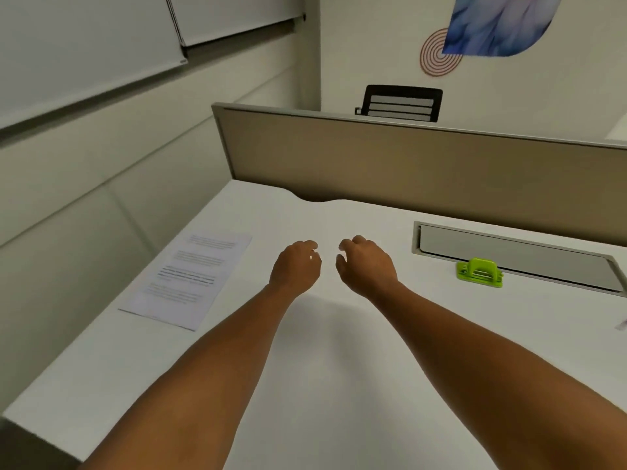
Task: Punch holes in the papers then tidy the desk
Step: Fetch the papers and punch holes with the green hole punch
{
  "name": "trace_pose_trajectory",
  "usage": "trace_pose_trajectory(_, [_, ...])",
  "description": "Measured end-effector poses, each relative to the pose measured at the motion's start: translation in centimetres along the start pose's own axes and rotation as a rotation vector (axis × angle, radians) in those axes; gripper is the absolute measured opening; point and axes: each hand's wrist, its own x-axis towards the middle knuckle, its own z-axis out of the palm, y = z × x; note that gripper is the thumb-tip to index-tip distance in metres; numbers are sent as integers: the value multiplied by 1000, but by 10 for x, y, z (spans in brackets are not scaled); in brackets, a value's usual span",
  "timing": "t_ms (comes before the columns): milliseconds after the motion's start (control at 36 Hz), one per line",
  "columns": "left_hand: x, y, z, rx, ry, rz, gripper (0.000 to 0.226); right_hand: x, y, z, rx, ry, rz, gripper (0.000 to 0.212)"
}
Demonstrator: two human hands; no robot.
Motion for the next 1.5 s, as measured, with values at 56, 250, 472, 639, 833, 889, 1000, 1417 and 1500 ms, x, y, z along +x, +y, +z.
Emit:
trace_pose_trajectory(56, [1,-9,-6,-8,2,-6,36,0,-8,5,18,-7,6,29])
trace_pose_trajectory(250, [15,-88,-56,-38,28,-125,34,25,-92,48,80,-117,-17,29])
trace_pose_trajectory(472, [16,-178,-98,7,80,-278,35,48,-153,105,217,-376,178,27])
trace_pose_trajectory(639, [27,-235,-118,70,123,-394,35,61,-182,141,312,-512,312,25])
trace_pose_trajectory(833, [45,-281,-135,91,141,-540,39,75,-198,163,619,-506,606,22])
trace_pose_trajectory(889, [50,-288,-135,96,125,-545,42,79,-198,168,671,-503,677,20])
trace_pose_trajectory(1000, [58,-292,-132,152,59,-564,56,85,-199,175,776,-470,799,11])
trace_pose_trajectory(1417, [64,-295,-128,364,-141,-585,68,100,-221,190,1079,-419,1102,4])
trace_pose_trajectory(1500, [65,-295,-128,350,-149,-597,65,103,-224,188,1130,-443,1118,7])
